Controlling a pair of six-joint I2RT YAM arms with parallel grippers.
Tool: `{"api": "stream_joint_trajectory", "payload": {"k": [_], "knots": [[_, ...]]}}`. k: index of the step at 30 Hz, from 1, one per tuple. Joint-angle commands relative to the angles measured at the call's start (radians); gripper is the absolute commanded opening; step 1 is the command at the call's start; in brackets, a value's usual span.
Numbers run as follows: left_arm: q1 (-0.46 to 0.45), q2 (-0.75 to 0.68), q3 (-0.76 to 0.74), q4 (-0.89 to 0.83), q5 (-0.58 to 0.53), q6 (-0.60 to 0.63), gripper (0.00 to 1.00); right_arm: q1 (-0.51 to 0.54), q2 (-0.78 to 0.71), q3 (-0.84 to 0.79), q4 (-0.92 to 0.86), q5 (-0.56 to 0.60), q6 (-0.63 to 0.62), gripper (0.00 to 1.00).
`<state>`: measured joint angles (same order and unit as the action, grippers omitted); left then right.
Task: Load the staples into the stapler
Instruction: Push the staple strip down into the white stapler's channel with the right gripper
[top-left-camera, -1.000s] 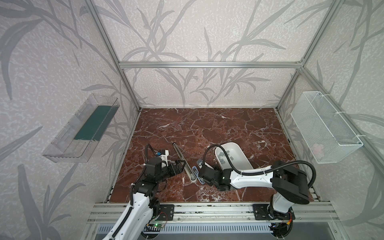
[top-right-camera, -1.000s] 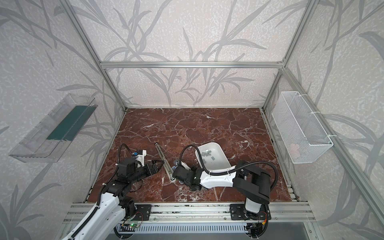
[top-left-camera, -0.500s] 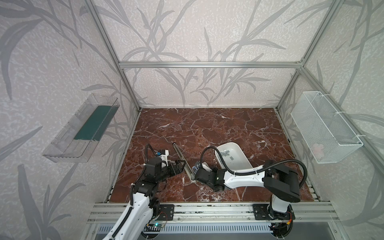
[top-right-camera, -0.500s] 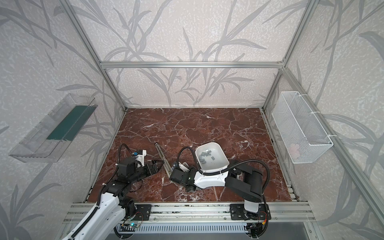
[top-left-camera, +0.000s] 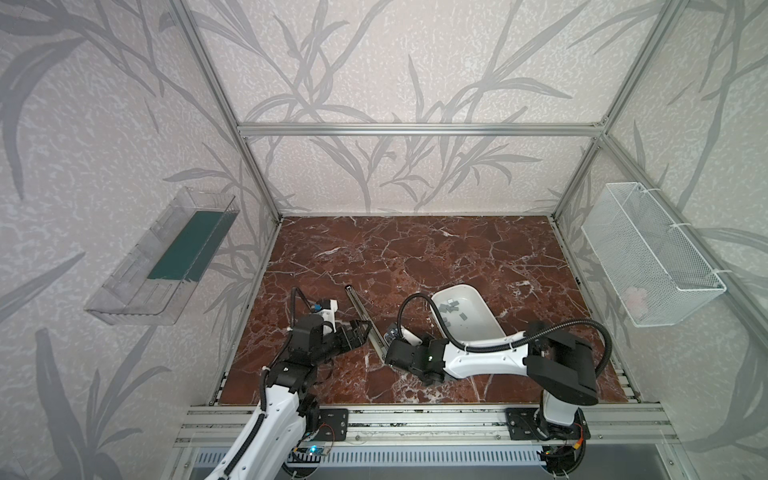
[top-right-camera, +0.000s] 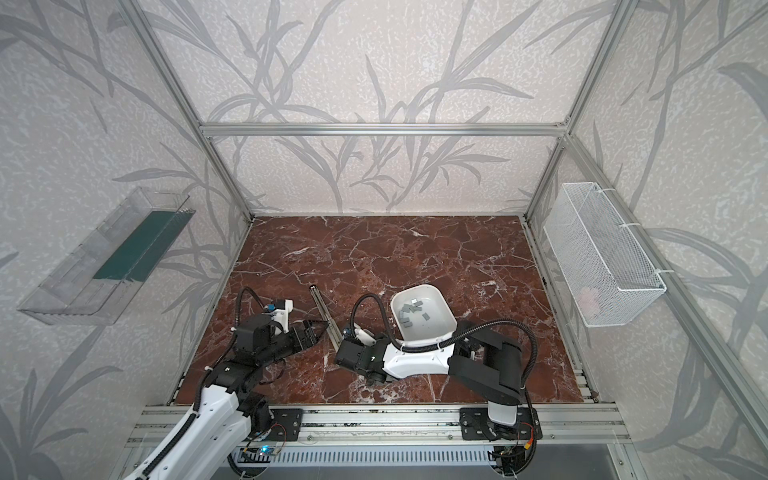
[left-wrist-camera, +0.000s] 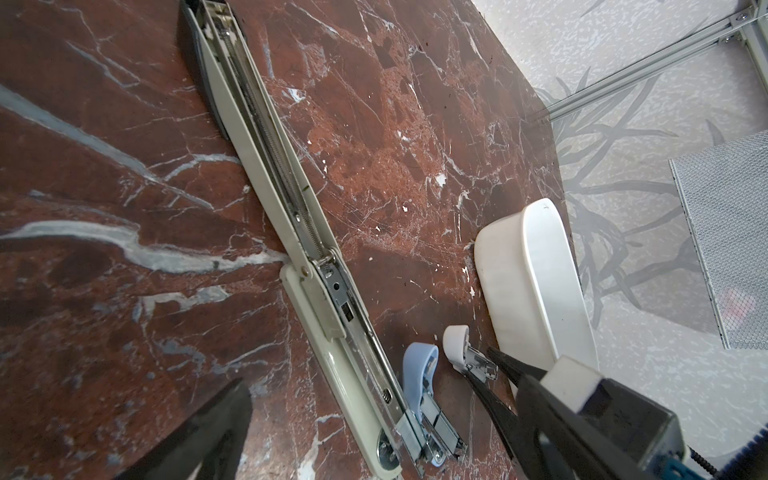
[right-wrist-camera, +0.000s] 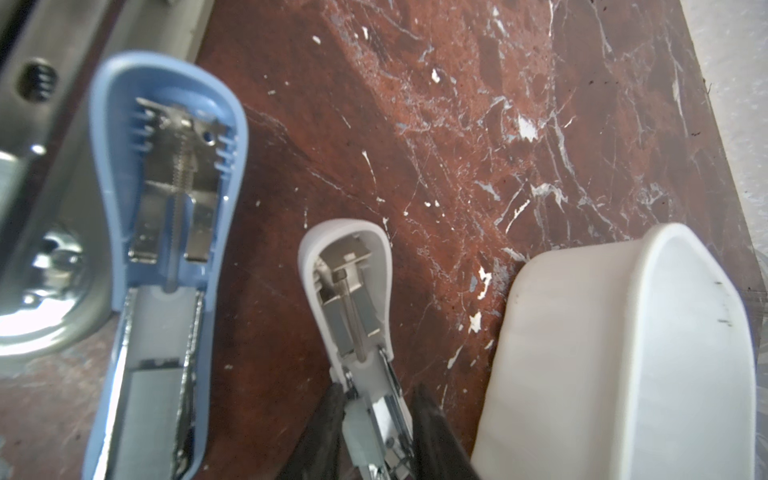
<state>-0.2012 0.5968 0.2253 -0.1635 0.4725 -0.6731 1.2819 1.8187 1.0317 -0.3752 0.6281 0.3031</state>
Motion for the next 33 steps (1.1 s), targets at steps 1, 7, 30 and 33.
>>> {"api": "stream_joint_trajectory", "payload": {"k": [1,7,30,33], "knots": [[-0.001,-0.009,0.005,0.000,-0.008,0.001,0.99,0.008,-0.020,0.011,-0.037,0.012,0.025,0.31],[-0.002,-0.011,0.006,0.000,-0.006,0.001,0.99,0.012,-0.006,0.021,-0.039,0.001,0.025,0.32],[-0.001,-0.014,0.004,0.001,-0.007,0.001,0.99,0.025,0.036,0.041,-0.056,0.005,0.027,0.31],[-0.001,-0.014,0.004,0.000,-0.008,0.001,0.99,0.027,0.045,0.042,-0.060,0.010,0.032,0.31]]}}
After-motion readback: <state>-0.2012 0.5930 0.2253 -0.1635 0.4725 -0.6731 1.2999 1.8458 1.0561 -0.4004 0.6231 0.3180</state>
